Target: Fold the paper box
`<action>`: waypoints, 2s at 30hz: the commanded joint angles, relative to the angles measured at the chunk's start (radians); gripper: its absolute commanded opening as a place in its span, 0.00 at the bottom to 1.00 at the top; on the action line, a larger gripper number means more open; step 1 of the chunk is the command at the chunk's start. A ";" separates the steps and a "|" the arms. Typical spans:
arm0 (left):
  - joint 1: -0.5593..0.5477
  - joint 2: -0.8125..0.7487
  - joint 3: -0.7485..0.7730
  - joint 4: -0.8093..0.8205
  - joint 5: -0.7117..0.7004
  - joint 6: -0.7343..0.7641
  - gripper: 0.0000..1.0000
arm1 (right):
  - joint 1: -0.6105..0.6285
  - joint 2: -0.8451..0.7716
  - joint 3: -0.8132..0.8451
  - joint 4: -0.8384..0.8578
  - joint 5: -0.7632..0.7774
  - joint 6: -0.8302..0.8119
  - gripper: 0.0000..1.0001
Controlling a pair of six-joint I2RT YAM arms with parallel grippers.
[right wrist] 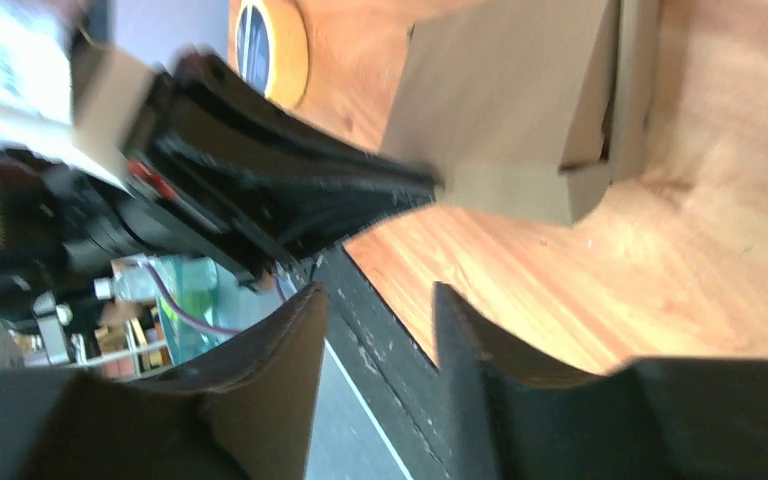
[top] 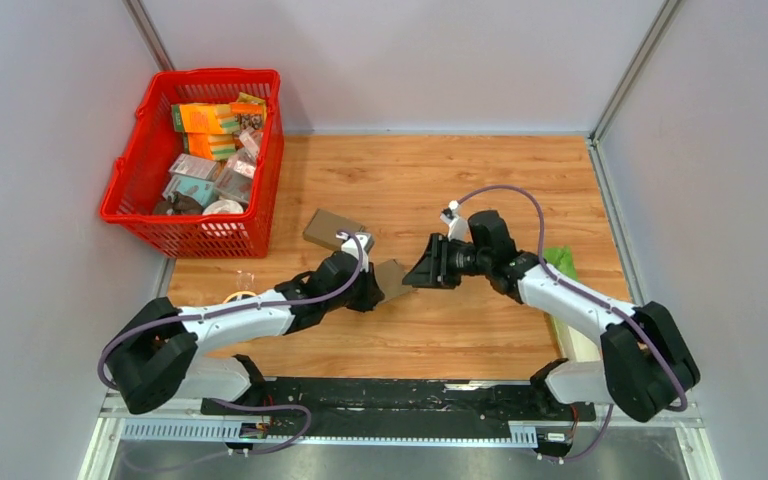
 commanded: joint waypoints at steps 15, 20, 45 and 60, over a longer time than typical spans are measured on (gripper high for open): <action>0.004 0.051 -0.062 0.118 0.045 -0.018 0.17 | -0.020 0.489 0.199 0.105 0.020 -0.123 0.37; 0.004 -0.068 0.047 -0.014 0.113 0.021 0.31 | -0.019 0.441 0.190 0.082 0.042 -0.143 0.38; 0.188 -0.221 0.049 -0.307 0.011 0.036 0.60 | -0.074 0.586 0.446 -0.123 0.010 -0.321 0.44; 0.304 -0.072 -0.085 -0.059 0.084 -0.077 0.72 | -0.152 0.623 0.292 -0.035 0.013 -0.238 0.25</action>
